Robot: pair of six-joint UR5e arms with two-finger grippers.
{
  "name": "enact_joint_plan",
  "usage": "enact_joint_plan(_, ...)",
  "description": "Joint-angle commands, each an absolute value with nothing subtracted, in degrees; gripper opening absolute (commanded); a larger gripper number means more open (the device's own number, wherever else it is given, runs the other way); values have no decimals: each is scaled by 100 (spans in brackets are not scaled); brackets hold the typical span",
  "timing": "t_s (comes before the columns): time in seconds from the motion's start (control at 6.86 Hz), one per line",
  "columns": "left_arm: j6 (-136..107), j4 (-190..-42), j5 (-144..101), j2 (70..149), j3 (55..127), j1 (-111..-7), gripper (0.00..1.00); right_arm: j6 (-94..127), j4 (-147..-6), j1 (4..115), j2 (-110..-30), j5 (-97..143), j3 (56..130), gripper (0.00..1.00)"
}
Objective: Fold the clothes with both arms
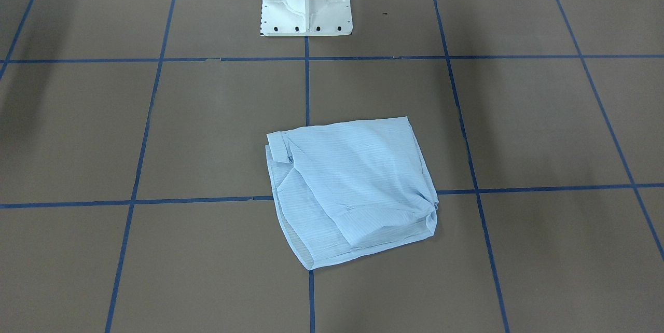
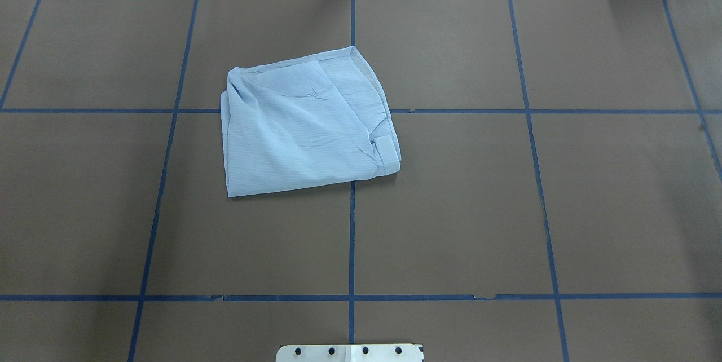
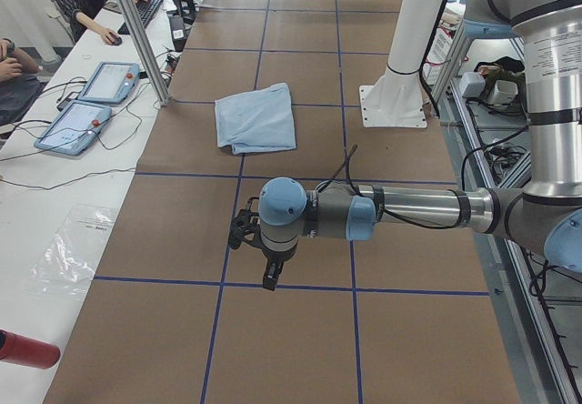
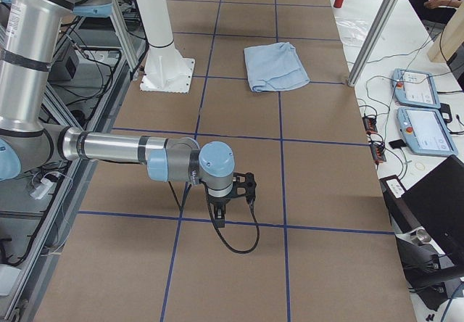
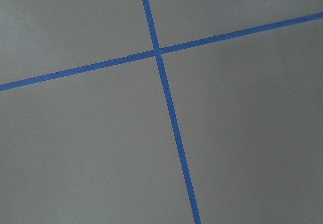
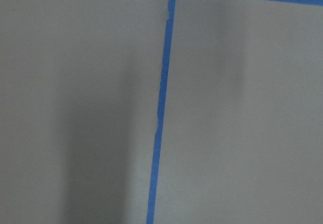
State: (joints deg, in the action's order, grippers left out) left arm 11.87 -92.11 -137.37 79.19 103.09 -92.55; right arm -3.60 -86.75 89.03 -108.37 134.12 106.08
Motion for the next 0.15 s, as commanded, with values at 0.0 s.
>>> enact_joint_plan(0.0,1187,-9211,-13729,7919,10310,-9255,100,-360,-8675,8903,-10837,13412,10600,100)
